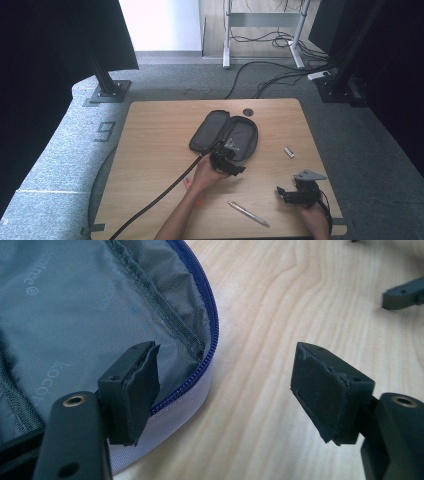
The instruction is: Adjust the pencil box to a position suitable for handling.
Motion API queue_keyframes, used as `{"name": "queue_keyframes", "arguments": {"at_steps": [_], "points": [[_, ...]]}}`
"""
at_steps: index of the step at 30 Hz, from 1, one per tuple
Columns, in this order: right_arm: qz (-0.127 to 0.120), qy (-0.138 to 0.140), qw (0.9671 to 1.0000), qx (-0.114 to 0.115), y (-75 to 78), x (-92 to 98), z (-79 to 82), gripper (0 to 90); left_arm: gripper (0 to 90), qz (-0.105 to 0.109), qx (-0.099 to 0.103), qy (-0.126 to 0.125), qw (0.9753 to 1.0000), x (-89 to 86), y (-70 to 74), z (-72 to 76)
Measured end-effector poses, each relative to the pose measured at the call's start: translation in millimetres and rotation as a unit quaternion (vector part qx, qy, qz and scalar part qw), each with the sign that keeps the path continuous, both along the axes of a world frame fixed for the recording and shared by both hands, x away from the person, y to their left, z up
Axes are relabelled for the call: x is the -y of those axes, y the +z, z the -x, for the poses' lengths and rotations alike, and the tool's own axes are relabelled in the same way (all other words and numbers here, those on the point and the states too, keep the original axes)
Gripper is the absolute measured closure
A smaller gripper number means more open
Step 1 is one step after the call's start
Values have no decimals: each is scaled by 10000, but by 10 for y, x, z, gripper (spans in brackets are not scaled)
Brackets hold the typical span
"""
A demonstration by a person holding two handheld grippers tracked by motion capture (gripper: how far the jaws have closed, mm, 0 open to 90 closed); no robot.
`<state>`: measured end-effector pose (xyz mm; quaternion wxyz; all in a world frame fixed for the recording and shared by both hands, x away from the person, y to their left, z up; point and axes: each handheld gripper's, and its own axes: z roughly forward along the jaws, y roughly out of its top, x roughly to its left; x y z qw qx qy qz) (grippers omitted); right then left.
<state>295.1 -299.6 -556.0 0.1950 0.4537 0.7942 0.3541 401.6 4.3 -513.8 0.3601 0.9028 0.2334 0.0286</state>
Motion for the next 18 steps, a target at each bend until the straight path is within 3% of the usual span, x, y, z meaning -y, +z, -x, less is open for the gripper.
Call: {"name": "queue_keyframes", "arguments": {"at_steps": [18], "points": [[1, 0, 10000, 1, 0, 0, 0, 128, 274, 70, 30, -231, 9997, 24, -12, 427]]}}
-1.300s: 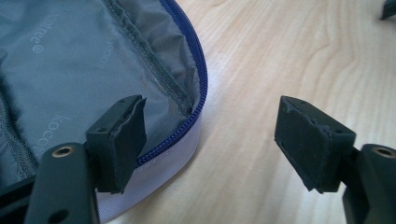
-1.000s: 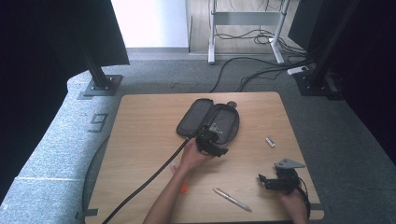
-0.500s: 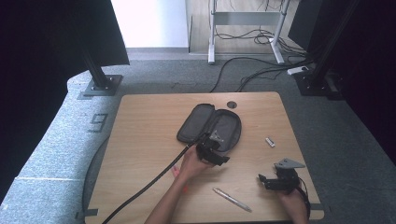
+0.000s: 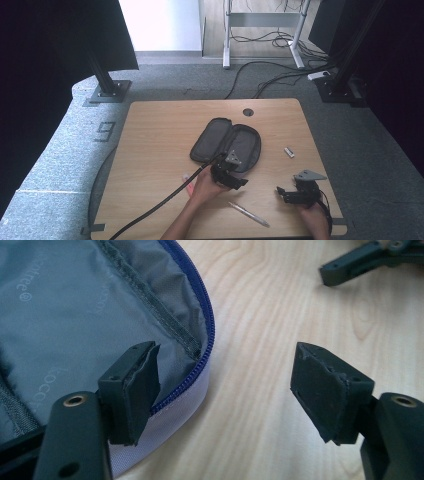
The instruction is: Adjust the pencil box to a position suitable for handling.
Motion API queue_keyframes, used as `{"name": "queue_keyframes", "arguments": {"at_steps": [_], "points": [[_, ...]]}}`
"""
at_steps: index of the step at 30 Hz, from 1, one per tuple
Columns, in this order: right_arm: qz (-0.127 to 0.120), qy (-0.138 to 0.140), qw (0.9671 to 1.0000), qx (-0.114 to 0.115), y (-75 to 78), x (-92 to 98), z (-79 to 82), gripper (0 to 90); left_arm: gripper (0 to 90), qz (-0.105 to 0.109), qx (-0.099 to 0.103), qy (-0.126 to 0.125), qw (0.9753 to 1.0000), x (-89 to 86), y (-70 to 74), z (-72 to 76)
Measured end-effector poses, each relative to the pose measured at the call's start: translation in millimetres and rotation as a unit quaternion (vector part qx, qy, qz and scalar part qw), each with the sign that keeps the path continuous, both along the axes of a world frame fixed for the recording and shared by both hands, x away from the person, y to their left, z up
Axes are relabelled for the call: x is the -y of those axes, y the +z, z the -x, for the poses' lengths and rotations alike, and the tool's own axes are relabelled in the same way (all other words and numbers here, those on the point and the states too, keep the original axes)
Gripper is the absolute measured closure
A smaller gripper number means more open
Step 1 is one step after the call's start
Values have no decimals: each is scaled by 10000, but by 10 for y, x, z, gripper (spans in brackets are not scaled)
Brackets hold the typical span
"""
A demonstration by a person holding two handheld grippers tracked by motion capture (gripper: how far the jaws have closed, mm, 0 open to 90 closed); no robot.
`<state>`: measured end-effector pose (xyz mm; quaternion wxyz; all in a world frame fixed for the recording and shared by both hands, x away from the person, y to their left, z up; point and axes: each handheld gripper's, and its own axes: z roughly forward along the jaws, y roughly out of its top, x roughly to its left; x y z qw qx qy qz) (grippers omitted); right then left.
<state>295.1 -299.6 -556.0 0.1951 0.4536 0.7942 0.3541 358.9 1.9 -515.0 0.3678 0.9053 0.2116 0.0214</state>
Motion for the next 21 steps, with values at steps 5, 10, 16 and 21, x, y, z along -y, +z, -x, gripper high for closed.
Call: {"name": "queue_keyframes", "arguments": {"at_steps": [5, 10, 16, 21], "points": [[-1, -1, 10000, 0, 0, 0, 0, 128, 275, 38, -23, -49, 10000, -4, 0, 73], [0, 0, 10000, 0, 0, 0, 0, 128, 274, 74, -34, -110, 9999, -6, -5, 171], [-1, -2, 10000, 0, 0, 0, 0, 128, 274, 125, -65, -149, 9998, -10, -10, 263], [0, -1, 10000, -1, 0, -1, 0, 128, 275, 171, -95, -195, 9996, -5, -14, 361]]}}
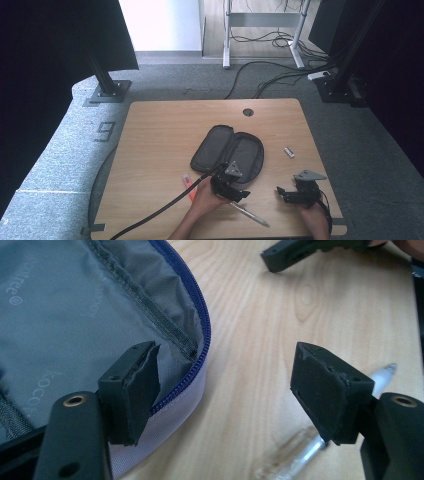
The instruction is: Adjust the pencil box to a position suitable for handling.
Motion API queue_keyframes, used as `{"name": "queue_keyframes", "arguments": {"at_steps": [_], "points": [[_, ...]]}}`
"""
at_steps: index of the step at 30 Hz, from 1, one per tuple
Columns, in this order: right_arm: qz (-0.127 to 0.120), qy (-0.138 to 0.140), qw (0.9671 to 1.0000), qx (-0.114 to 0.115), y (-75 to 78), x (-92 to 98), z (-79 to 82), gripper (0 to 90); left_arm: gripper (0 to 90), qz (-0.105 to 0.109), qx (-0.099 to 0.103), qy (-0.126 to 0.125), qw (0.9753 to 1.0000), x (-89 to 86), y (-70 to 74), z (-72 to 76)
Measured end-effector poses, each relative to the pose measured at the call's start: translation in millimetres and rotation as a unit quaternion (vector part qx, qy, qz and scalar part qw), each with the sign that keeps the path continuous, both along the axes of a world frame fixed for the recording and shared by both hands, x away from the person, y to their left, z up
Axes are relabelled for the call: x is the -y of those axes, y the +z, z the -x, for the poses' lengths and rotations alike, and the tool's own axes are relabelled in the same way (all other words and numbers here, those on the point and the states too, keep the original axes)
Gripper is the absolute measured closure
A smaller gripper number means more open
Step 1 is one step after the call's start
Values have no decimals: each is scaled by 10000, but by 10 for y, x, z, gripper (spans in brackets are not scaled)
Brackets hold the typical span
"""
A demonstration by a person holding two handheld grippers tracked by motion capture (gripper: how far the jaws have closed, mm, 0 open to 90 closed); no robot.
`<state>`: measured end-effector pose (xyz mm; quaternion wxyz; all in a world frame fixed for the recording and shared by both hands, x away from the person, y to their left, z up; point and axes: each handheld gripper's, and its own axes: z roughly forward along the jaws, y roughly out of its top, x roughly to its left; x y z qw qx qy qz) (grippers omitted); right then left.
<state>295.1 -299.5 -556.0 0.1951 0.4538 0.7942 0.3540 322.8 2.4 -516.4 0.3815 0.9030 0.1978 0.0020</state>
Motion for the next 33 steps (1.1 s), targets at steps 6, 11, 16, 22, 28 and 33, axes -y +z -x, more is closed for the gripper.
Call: {"name": "queue_keyframes", "arguments": {"at_steps": [6, 11, 16, 22, 28, 33], "points": [[1, 1, 10000, 0, 0, 0, 0, 129, 274, -4, 12, -51, 10000, 19, -3, 98], [-1, 0, 10000, -1, 0, 0, -1, 128, 269, 14, 35, -86, 10000, 44, -15, 181], [0, 1, 10000, 0, 0, 0, -1, 128, 247, 160, 67, -17, 9998, -4, 73, 192], [1, 2, 10000, 0, 0, 0, 0, 128, 213, 165, 197, 121, 9996, -100, 178, 169], [-1, 1, 10000, 1, 0, 0, -1, 128, 187, 138, 255, 383, 9988, -301, 238, 121], [0, 2, 10000, 1, 0, 0, 0, 128, 175, 95, 322, 633, 9974, -475, 297, 99]]}}
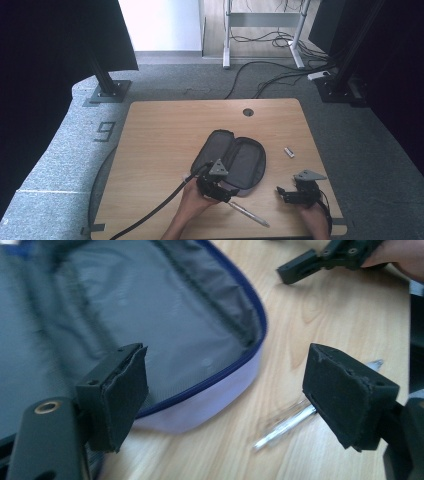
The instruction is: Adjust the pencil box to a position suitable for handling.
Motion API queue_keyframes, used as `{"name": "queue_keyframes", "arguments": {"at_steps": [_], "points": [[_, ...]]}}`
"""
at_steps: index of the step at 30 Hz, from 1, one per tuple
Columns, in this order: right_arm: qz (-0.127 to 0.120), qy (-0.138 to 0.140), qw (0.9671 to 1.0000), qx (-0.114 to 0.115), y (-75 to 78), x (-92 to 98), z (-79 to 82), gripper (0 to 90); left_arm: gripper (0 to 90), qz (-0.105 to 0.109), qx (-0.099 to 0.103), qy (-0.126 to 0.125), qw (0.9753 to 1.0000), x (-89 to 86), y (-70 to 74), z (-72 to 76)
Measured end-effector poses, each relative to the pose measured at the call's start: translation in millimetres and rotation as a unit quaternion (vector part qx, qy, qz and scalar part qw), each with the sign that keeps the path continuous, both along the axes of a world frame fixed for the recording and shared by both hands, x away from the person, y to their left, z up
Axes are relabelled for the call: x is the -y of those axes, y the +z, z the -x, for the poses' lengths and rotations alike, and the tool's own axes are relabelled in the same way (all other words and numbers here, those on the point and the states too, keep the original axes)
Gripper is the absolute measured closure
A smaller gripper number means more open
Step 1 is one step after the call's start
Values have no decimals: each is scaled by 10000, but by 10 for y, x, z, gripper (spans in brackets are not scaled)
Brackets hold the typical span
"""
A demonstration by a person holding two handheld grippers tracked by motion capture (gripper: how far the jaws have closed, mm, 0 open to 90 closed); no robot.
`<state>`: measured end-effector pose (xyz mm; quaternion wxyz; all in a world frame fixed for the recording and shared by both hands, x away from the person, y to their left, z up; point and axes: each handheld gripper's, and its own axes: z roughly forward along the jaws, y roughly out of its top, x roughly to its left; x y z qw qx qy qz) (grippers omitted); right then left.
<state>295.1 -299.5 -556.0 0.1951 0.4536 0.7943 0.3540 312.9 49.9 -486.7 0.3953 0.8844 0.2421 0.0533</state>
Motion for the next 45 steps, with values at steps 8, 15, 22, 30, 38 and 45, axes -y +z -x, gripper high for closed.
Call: {"name": "queue_keyframes", "arguments": {"at_steps": [8, 15, 22, 30, 38, 45], "points": [[0, 0, 10000, 0, 0, 0, 0, 128, 155, -4, 78, 359, 9993, -315, 100, -18], [-1, -10, 10000, 2, 0, -2, 1, 128, 146, 66, 95, 693, 9975, -658, 143, -10], [7, -7, 10000, 5, 0, -1, 1, 128, 141, 138, 119, 973, 9951, -908, 179, 6], [5, -20, 10000, 15, -1, -4, 1, 128, 130, 153, 191, 1384, 9901, -1247, 184, 57], [7, -23, 10000, 15, -2, -4, 1, 126, 100, 199, 184, 1768, 9839, -1589, 116, 119], [2, -30, 10000, 14, -2, -5, 2, 127, 68, 59, 237, 2023, 9790, -1761, -4, 157]]}}
